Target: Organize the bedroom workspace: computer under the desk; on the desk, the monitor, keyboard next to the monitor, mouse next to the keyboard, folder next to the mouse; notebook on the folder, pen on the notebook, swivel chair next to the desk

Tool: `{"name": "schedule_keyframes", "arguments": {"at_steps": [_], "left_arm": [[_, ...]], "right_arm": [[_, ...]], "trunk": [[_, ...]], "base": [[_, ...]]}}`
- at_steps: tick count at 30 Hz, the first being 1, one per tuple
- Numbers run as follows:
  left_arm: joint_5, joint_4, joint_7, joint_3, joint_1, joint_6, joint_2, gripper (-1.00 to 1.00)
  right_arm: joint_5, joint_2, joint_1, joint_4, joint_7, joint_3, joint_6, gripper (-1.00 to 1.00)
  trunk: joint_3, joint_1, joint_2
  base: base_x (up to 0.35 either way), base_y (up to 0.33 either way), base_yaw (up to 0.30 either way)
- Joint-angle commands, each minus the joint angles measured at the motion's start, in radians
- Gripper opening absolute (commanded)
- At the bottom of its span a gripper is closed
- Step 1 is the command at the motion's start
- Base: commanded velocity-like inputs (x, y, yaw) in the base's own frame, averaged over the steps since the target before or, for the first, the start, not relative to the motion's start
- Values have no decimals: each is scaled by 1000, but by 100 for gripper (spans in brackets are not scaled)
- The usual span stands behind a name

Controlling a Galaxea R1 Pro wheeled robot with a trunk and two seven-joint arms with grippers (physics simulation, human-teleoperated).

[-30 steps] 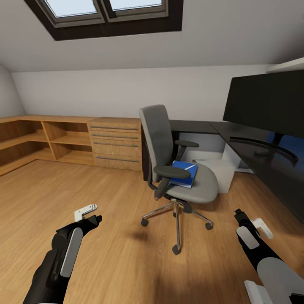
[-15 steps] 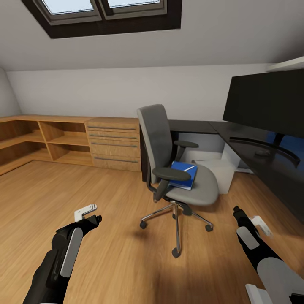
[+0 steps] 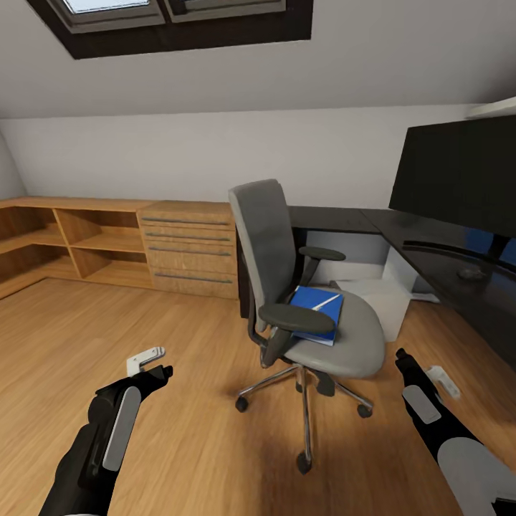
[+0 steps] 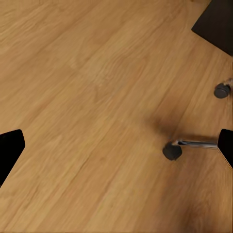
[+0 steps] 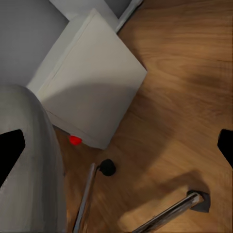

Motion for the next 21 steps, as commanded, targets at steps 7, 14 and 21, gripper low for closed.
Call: {"name": "schedule_keyframes", "arguments": {"at_steps": [7, 14, 21], "left_arm": [[11, -1, 8, 2, -1, 3, -1, 100], [11, -1, 8, 2, -1, 3, -1, 100], [11, -1, 8, 1, -1, 3, -1, 100]], "right_arm": [[-12, 0, 0, -2, 1, 4, -3, 100], [-12, 2, 0, -3, 2, 4, -3, 100], [-12, 4, 0, -2, 1, 4, -3, 100]], "trunk": [[-1, 0, 0], [-1, 0, 0], [-1, 0, 0]], "base": [[321, 0, 0], [321, 0, 0], [170, 0, 14]]}}
